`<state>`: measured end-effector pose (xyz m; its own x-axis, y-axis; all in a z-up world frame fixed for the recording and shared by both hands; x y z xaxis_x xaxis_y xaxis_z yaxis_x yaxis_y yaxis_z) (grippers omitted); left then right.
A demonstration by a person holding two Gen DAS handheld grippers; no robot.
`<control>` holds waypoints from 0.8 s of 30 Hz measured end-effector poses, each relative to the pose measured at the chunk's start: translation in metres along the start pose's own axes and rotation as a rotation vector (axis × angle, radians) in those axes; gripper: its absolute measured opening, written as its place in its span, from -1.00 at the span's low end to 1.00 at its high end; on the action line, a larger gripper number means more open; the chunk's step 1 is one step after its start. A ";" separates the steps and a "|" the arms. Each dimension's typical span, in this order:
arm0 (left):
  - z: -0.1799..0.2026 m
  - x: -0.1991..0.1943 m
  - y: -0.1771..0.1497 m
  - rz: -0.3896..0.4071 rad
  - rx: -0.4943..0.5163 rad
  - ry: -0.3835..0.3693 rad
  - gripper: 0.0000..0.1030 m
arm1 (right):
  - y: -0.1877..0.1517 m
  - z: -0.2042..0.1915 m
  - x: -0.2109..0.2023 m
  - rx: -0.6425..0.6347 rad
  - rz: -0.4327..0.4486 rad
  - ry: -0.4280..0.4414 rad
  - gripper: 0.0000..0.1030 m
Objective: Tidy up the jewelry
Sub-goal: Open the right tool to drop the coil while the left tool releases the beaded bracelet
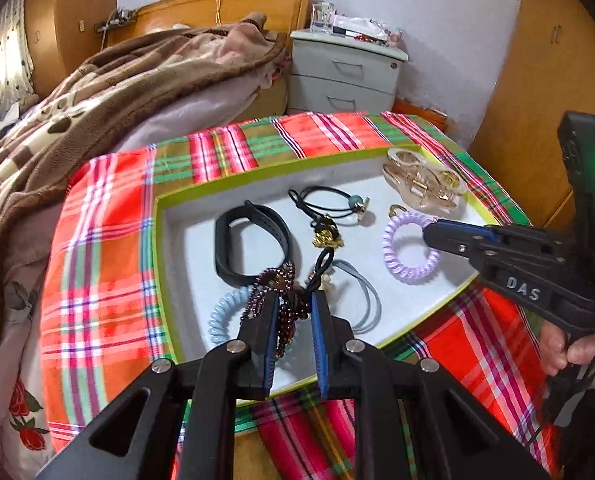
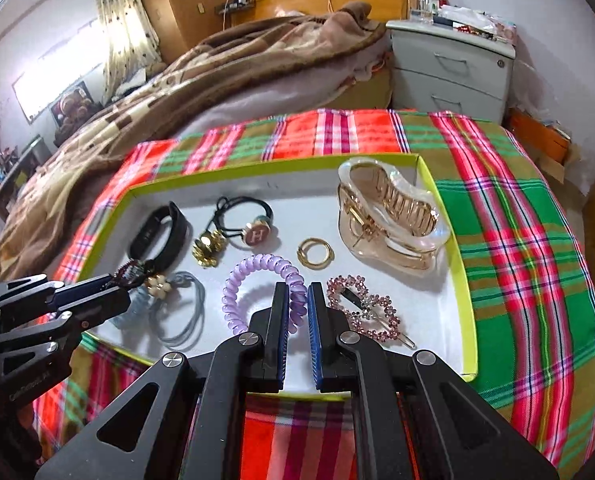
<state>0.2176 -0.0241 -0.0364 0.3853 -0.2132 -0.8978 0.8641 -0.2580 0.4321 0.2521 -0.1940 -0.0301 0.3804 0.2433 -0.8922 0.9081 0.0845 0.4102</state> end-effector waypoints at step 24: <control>0.008 -0.010 -0.002 0.016 -0.060 0.008 -0.14 | -0.010 -0.005 -0.027 0.013 0.078 -0.019 -0.25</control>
<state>0.2091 -0.0284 -0.0273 0.4014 -0.2095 -0.8916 0.8758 -0.1971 0.4406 0.2317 -0.1964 -0.0093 0.4533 0.2307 -0.8610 0.8776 0.0536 0.4764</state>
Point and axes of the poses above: each gripper's, at about its wrist camera, not at the fingertips, and x roughly the way its jaws point, z to its right, y to its top, the point moved 4 cm from there along x, roughly the way its jaws point, and after that the axes turned 12 degrees about -z, right-handed, at the moved point
